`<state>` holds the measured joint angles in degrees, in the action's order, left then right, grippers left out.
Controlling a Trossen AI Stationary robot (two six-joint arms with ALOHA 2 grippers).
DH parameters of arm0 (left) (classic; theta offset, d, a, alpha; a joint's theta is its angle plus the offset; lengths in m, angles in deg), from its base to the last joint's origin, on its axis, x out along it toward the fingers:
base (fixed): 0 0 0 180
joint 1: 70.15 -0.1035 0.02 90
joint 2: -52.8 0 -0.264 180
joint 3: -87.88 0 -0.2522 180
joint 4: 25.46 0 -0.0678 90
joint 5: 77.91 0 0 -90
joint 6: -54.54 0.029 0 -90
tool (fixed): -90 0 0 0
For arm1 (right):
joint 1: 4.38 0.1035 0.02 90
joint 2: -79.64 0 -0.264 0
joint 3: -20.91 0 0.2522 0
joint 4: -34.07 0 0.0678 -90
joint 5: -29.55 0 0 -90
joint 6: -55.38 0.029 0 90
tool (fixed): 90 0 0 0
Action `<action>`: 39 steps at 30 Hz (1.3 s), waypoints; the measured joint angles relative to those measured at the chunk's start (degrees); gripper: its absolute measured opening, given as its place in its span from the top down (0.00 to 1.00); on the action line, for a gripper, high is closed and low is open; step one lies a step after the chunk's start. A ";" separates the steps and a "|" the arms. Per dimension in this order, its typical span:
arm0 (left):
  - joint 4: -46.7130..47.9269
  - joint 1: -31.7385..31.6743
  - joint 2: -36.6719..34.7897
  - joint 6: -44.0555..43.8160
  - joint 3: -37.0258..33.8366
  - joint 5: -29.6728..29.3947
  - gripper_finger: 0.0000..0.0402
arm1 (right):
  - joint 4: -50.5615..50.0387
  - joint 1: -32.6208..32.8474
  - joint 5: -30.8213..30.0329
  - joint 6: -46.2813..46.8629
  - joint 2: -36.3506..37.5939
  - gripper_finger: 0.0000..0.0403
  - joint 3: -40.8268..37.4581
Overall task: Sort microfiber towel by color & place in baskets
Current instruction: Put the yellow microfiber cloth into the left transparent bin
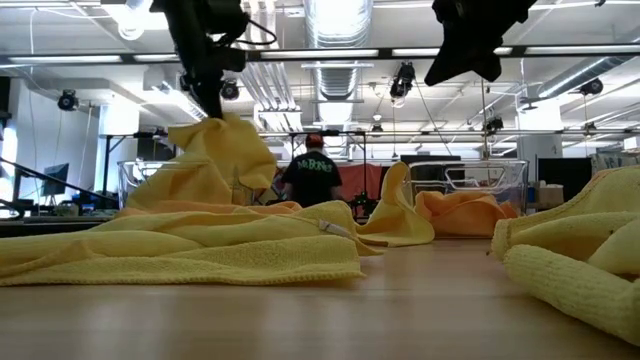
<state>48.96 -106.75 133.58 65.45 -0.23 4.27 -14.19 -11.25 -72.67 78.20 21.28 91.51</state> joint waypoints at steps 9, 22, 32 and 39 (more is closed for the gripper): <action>6.82 -0.68 -4.67 -5.20 -7.46 -13.90 1.00 | 3.50 0.00 0.11 0.06 -2.54 0.98 -0.02; -11.06 -0.70 -7.59 -0.08 -8.41 1.84 1.00 | 4.12 0.00 -3.05 -0.87 -4.14 0.98 -0.04; -13.13 -0.92 -2.33 -0.94 -8.43 0.20 1.00 | 5.39 0.11 -3.02 -0.80 -4.51 0.98 -0.04; -11.83 -1.07 0.02 -2.33 -11.03 -3.65 1.00 | 5.33 0.11 -3.07 -0.89 -5.56 0.98 -0.07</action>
<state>37.13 -107.82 133.60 63.11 -11.26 0.62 -8.85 -11.14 -75.74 77.31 15.72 91.45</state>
